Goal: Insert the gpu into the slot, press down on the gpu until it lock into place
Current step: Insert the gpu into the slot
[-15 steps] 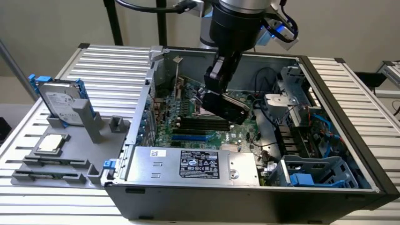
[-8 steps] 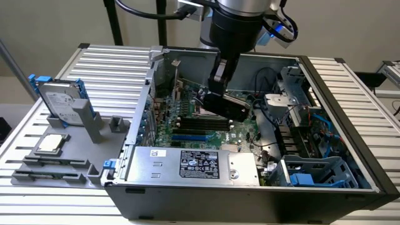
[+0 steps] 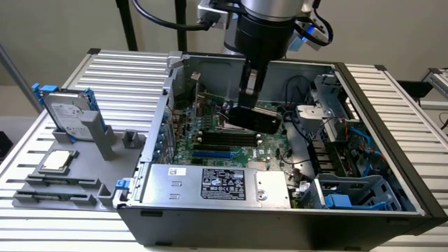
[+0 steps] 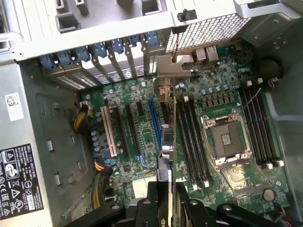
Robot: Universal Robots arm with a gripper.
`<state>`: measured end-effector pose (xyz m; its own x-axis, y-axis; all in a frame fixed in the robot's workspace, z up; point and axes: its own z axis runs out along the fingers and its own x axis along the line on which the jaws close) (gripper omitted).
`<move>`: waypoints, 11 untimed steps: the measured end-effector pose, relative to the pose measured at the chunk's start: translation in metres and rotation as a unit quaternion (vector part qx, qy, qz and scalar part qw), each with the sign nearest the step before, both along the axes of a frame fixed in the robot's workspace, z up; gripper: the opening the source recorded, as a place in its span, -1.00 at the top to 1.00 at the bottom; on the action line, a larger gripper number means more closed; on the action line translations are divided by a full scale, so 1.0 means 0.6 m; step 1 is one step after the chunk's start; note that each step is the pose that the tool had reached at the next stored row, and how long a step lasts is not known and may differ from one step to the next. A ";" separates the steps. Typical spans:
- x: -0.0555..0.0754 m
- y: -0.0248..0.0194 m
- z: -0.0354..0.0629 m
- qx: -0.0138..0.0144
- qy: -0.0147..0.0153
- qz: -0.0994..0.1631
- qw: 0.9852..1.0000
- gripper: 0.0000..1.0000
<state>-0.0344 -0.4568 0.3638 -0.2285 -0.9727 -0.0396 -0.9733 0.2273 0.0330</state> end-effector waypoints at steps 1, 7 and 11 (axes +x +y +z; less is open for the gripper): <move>0.000 0.0000 -0.001 0.000 -0.002 0.009 1.000 0.48; 0.000 0.0000 -0.009 0.002 -0.006 0.063 0.998 0.48; -0.001 0.0000 -0.016 0.004 -0.007 0.091 0.996 0.48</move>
